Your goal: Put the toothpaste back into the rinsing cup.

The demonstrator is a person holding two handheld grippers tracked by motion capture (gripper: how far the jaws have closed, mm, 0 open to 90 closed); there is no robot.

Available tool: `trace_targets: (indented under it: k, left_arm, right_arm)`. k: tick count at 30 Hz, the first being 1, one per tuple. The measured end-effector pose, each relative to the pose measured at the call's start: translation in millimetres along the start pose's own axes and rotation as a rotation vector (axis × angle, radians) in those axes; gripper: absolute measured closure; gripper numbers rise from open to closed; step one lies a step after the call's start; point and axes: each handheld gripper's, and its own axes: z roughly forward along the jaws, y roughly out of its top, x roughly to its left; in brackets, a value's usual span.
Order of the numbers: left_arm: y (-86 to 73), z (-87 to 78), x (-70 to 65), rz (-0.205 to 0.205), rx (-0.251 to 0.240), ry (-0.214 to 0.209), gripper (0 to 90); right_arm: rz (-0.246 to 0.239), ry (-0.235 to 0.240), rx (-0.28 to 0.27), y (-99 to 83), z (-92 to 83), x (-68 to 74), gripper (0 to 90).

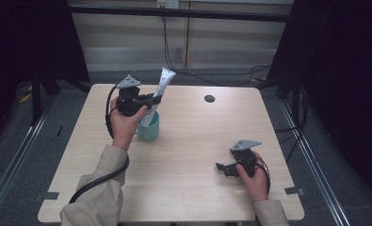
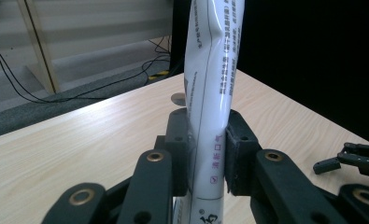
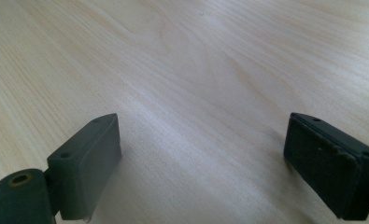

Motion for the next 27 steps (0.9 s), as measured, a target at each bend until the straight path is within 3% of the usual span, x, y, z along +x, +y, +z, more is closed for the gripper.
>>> trace_targets:
  k: [27]
  left_arm:
    - [-8.7, 18.2, 24.7, -0.048, -0.019, 0.053, 74.9]
  right_arm:
    - [0.0, 0.002, 0.0, 0.0, 0.0, 0.2, 10.5]
